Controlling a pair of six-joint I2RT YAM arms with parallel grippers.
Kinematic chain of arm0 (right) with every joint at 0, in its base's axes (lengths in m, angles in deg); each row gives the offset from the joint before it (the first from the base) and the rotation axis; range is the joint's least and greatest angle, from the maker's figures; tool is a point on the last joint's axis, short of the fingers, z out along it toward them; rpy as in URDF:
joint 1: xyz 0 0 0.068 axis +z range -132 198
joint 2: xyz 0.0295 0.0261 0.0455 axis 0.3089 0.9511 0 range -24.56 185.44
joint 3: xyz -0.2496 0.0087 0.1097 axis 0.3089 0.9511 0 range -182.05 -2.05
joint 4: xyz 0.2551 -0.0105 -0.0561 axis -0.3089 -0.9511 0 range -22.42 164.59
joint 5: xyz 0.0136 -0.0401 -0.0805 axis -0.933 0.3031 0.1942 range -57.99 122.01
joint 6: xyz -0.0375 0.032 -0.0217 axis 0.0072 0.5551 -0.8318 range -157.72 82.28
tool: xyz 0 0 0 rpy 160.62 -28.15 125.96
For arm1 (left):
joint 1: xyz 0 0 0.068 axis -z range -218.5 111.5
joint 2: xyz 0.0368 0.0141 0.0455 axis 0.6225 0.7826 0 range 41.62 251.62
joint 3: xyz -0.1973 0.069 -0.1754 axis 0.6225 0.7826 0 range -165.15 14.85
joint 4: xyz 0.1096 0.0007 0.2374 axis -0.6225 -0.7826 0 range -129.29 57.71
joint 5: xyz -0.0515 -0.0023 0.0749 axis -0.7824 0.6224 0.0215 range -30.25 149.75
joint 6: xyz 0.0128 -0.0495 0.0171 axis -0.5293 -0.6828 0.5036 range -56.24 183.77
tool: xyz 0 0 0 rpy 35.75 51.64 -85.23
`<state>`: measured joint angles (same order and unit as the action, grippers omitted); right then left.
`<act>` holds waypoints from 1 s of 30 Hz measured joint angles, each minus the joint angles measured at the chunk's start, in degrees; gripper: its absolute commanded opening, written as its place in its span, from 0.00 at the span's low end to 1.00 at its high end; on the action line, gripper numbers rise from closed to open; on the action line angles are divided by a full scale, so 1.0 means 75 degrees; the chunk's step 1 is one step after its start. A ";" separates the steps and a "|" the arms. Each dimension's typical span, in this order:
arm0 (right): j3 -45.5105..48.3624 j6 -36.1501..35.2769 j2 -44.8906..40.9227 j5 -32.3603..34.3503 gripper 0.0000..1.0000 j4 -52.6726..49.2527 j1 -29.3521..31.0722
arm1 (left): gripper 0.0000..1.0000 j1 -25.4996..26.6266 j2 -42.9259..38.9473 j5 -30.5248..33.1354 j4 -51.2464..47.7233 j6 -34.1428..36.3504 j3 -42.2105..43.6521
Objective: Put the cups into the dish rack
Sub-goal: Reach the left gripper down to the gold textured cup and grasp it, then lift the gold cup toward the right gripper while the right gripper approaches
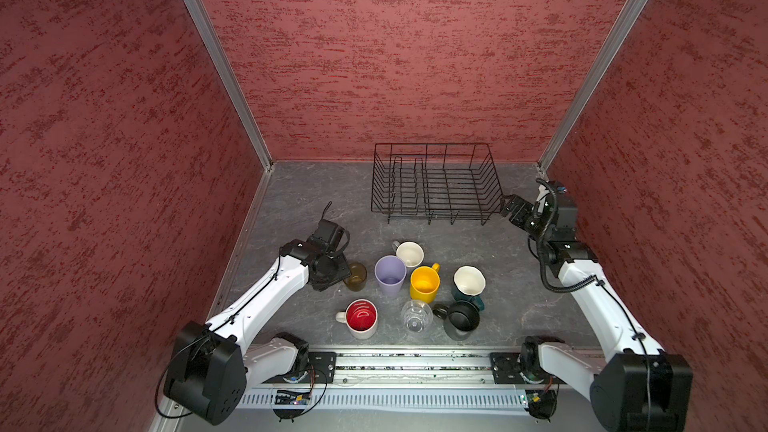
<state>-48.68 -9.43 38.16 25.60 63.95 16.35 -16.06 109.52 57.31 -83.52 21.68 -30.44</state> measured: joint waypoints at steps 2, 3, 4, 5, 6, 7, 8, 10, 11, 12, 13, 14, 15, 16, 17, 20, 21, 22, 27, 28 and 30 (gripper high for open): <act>0.0029 0.0003 0.0000 0.0000 0.99 -0.0006 0.0000 | 0.32 0.0064 0.0157 0.0029 0.0111 -0.0052 0.0041; 0.0032 0.0003 0.0000 0.0000 0.99 -0.0020 0.0000 | 0.26 0.0090 0.0230 0.0038 0.0154 -0.0076 0.0044; 0.0032 0.0003 0.0000 0.0000 0.99 -0.0020 0.0000 | 0.23 0.0102 0.0289 0.0055 0.0204 -0.0087 0.0047; 0.0035 0.0003 0.0000 0.0000 0.99 -0.0020 0.0000 | 0.21 0.0119 0.0335 0.0073 0.0248 -0.0102 0.0047; 0.0035 0.0003 0.0000 0.0000 0.99 -0.0017 0.0000 | 0.18 0.0125 0.0364 0.0093 0.0283 -0.0105 0.0047; 0.0035 0.0003 0.0000 0.0000 0.99 -0.0023 0.0000 | 0.16 0.0131 0.0379 0.0122 0.0303 -0.0099 0.0047; 0.0038 0.0003 0.0000 0.0000 0.99 -0.0020 0.0000 | 0.13 0.0134 0.0388 0.0146 0.0326 -0.0117 0.0047; 0.0041 0.0012 0.0000 0.0000 0.99 -0.0020 0.0000 | 0.08 0.0134 0.0393 0.0166 0.0341 -0.0128 0.0047; 0.0041 0.0026 0.0003 -0.0003 0.99 -0.0020 0.0000 | 0.04 0.0134 0.0393 0.0178 0.0347 -0.0131 0.0047; 0.0041 0.0032 0.0003 -0.0003 0.99 -0.0020 0.0000 | 0.01 0.0134 0.0393 0.0184 0.0356 -0.0122 0.0047; 0.0041 0.0035 0.0003 -0.0003 0.99 -0.0017 0.0000 | 0.00 0.0134 0.0391 0.0201 0.0353 -0.0122 0.0047; 0.0041 0.0044 0.0003 -0.0006 0.99 -0.0017 0.0000 | 0.00 0.0134 0.0391 0.0204 0.0335 -0.0140 0.0047; 0.0041 0.0055 0.0003 -0.0006 0.99 -0.0017 0.0000 | 0.00 0.0131 0.0388 0.0224 0.0306 -0.0131 0.0044; 0.0041 0.0061 0.0003 -0.0012 0.99 -0.0017 0.0000 | 0.00 0.0128 0.0376 0.0236 0.0271 -0.0131 0.0038; 0.0041 0.0076 0.0003 -0.0023 0.99 -0.0015 0.0000 | 0.00 0.0108 0.0341 0.0265 0.0227 -0.0128 0.0029; 0.0041 0.0128 0.0020 -0.0096 0.99 0.0000 0.0000 | 0.00 -0.0058 0.0067 0.0277 -0.0023 -0.0073 -0.0061; 0.0041 0.0146 0.0026 -0.0125 0.99 0.0000 0.0000 | 0.00 -0.0172 -0.0073 0.0259 -0.0122 -0.0041 -0.0119; 0.0041 0.0154 0.0032 -0.0154 0.99 0.0000 0.0000 | 0.00 -0.0353 -0.0271 0.0219 -0.0233 0.0026 -0.0204; 0.0038 0.0178 0.0032 -0.0297 0.99 0.0000 0.0000 | 0.00 -0.1915 -0.1746 -0.0752 -0.0248 0.0501 -0.0548; 0.0035 0.0181 0.0032 -0.0338 0.99 0.0003 0.0000 | 0.00 -0.2259 -0.2069 -0.1075 -0.0154 0.0574 -0.0624; 0.0023 0.0187 0.0032 -0.0452 0.99 0.0020 0.0000 | 0.00 -0.2868 -0.2541 -0.1853 0.0119 0.0650 -0.0807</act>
<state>-48.51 -8.03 38.40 22.21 64.10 16.35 -37.57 90.46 43.41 -82.62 26.55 -36.50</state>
